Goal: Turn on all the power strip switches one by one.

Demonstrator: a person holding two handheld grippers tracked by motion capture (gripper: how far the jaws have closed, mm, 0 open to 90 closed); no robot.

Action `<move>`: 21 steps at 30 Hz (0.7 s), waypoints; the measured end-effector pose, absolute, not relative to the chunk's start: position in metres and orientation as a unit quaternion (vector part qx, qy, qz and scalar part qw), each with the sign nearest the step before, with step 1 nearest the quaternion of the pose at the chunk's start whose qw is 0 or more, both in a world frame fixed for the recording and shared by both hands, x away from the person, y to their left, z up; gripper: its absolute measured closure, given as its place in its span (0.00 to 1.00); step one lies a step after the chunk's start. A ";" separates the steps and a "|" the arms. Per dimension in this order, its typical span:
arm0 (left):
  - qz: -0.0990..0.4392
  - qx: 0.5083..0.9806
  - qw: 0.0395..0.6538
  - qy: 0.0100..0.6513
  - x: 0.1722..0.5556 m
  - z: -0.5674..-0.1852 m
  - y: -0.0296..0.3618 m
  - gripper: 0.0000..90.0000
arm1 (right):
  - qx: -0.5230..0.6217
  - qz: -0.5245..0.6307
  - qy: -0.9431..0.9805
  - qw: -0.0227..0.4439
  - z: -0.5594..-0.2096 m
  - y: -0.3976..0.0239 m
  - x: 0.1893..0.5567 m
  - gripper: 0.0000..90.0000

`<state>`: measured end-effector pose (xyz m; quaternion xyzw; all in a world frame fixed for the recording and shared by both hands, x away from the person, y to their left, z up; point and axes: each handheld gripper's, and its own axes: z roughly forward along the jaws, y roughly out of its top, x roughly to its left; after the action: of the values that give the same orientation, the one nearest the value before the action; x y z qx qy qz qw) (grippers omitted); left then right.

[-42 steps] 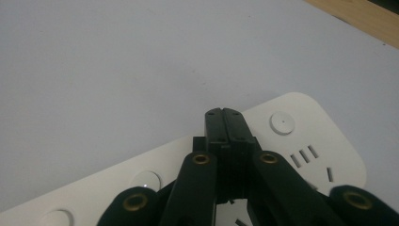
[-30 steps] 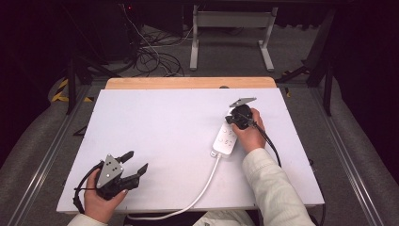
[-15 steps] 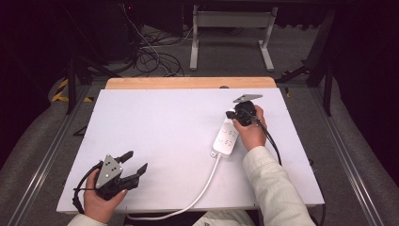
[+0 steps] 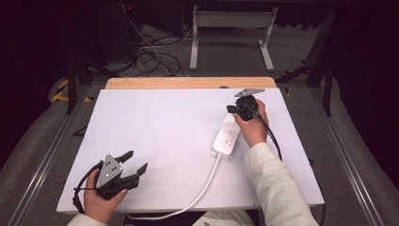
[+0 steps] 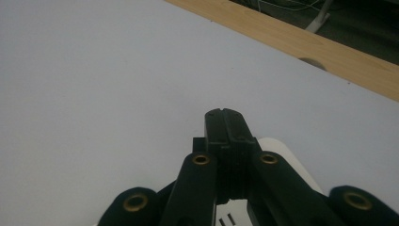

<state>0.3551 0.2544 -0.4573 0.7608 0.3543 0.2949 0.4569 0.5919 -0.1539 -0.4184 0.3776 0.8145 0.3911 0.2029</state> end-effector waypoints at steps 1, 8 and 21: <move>0.295 0.761 0.457 0.354 0.355 -0.457 0.254 0.39 | 0.378 0.391 0.814 0.205 -0.418 -0.154 0.593 1.00; 0.297 0.761 0.456 0.353 0.355 -0.457 0.255 0.39 | 0.384 0.383 0.810 0.222 -0.422 -0.158 0.606 1.00; 0.299 0.760 0.457 0.354 0.355 -0.457 0.255 0.39 | 0.396 0.360 0.817 0.215 -0.436 -0.157 0.617 1.00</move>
<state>0.3547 0.2550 -0.4570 0.7597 0.3538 0.2985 0.4567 0.6175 -0.1572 -0.4361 0.3955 0.8171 0.3601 0.2150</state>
